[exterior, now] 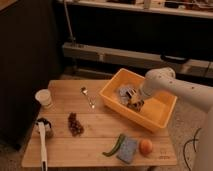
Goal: Wipe tray with eraser
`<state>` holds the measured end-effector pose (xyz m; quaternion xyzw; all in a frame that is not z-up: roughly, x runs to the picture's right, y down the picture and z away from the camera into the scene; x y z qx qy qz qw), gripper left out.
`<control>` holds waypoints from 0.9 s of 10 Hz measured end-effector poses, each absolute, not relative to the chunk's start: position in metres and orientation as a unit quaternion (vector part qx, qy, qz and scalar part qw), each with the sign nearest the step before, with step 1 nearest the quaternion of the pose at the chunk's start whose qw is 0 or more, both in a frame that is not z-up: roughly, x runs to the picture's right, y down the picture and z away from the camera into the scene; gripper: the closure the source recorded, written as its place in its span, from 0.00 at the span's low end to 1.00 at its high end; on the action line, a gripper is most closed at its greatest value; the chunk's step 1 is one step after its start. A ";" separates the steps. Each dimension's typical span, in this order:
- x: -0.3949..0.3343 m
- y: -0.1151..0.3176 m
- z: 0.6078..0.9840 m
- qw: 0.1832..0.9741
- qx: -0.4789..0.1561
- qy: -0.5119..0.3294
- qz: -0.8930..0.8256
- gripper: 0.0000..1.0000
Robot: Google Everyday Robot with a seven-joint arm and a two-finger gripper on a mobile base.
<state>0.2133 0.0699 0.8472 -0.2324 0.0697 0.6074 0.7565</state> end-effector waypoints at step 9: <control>0.304 0.079 0.860 0.725 -0.208 0.114 0.646 1.00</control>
